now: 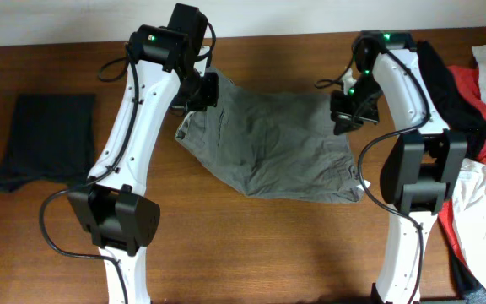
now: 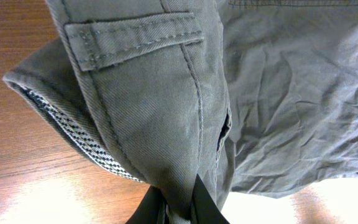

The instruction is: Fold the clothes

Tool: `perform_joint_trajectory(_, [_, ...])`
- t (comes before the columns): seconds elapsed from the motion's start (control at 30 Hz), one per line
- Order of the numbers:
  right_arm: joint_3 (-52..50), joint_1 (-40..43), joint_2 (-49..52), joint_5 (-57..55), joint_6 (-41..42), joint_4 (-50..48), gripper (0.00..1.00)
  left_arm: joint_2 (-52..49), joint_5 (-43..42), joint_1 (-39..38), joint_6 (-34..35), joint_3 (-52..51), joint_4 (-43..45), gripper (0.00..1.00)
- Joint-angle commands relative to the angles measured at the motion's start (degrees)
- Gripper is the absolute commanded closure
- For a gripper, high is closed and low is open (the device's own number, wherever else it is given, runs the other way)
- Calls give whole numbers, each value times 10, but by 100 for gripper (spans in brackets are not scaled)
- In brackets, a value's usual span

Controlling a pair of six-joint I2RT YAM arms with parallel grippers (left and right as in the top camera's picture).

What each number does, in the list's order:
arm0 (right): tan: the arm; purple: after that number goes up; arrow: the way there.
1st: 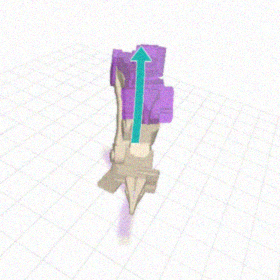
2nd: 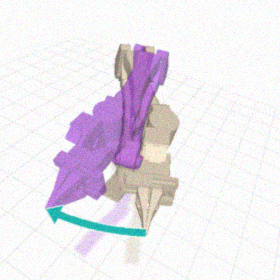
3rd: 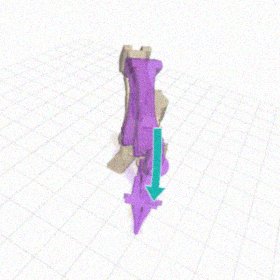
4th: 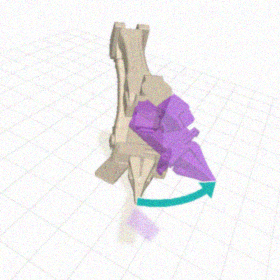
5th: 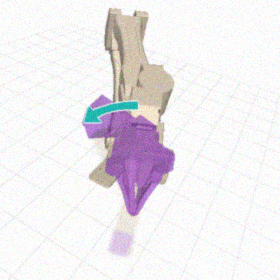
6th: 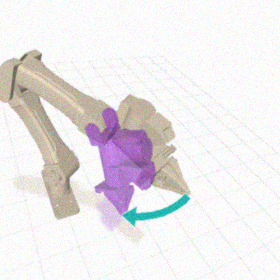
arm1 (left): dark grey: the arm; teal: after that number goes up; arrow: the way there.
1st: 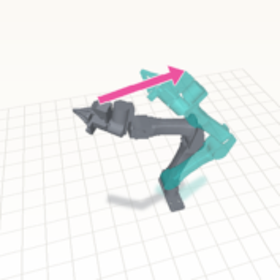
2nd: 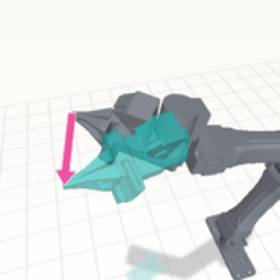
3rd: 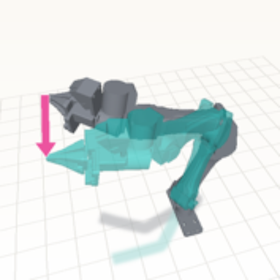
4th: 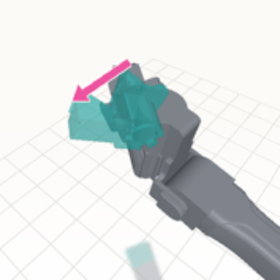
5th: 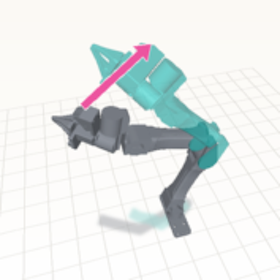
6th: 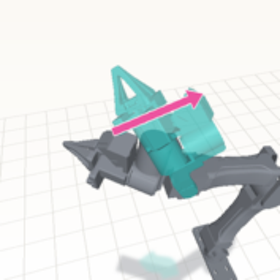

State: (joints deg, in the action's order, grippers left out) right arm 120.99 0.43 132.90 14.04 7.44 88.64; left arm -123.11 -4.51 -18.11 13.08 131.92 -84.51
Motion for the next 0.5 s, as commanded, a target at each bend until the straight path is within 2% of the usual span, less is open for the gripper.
perform_joint_trajectory(0.0, [-38, 8, -8, -34, -17, -4, 96, 23, -2, -4, 1, 15, 7, 99])
perform_joint_trajectory(0.27, [-166, 5, -8, -32, -12, -96, 96, 23, -2, -14, 1, 36, -2, 99])
perform_joint_trajectory(0.47, [-266, -2, -8, 37, -10, -181, 96, 23, -2, -25, 1, 49, 1, 100])
